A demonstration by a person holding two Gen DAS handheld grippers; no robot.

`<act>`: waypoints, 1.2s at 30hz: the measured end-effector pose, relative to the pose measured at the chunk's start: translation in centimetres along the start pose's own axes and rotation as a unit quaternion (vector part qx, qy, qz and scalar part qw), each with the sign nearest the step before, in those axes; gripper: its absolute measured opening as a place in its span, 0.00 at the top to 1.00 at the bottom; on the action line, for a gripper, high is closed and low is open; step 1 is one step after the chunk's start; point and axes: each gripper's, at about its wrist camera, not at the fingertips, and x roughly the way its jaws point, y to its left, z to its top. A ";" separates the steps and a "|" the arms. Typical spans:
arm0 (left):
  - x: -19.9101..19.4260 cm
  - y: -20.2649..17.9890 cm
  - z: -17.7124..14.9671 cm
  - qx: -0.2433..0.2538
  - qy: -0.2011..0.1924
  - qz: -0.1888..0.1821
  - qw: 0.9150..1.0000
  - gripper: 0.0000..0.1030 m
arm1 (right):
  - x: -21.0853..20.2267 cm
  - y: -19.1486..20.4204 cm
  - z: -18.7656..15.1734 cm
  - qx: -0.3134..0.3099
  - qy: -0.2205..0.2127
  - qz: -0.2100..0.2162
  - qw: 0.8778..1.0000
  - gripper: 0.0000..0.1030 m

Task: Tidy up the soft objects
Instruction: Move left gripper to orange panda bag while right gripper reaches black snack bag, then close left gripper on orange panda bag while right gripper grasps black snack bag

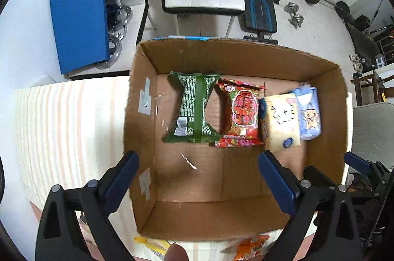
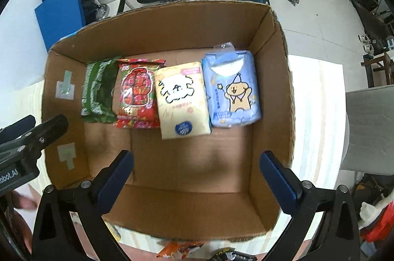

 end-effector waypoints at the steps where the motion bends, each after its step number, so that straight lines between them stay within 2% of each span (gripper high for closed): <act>1: -0.9 -0.2 -0.6 0.001 -0.008 -0.001 1.000 0.04 | -0.5 0.0 -0.4 0.000 -0.006 0.000 1.000 0.00; 7: -5.9 -0.9 -3.3 -0.005 -0.050 -0.002 0.999 0.04 | -4.4 0.4 -3.0 -0.006 -0.050 0.013 0.999 0.00; 11: -8.9 -0.9 -6.0 -0.012 -0.077 -0.009 0.997 0.04 | -7.2 0.6 -5.8 -0.013 -0.076 0.038 0.996 0.00; 14: -10.9 -1.7 -9.3 0.003 -0.102 -0.002 0.995 0.04 | -9.3 0.3 -8.5 -0.015 -0.096 0.063 0.993 0.00; 17: -11.6 -3.4 -13.4 0.047 -0.116 0.018 0.992 0.04 | -10.0 -1.1 -12.7 -0.022 -0.102 0.077 0.992 0.00; 20: -10.2 -5.1 -17.7 0.093 -0.100 0.047 0.990 0.04 | -7.8 -3.0 -17.4 -0.035 -0.068 0.060 0.995 0.00; 23: -7.0 -6.2 -21.4 0.122 -0.071 0.072 0.987 0.04 | -3.2 -4.8 -22.3 -0.070 -0.005 -0.003 0.998 0.00; 27: -1.2 -7.4 -24.7 0.153 -0.001 0.078 0.985 0.04 | 3.5 -6.8 -26.6 -0.097 0.077 -0.034 0.992 0.00; 33: 2.8 -9.6 -26.8 0.195 0.021 0.097 0.976 0.13 | 11.7 -7.0 -29.5 -0.126 0.130 -0.073 0.981 0.00; 34: 3.0 -10.1 -26.8 0.203 0.024 0.093 0.974 0.14 | 12.5 -7.0 -29.9 -0.126 0.132 -0.064 0.981 0.00; 36: 3.2 -11.2 -26.8 0.217 0.025 0.088 0.972 0.14 | 13.1 -7.1 -30.3 -0.116 0.134 -0.054 0.983 0.07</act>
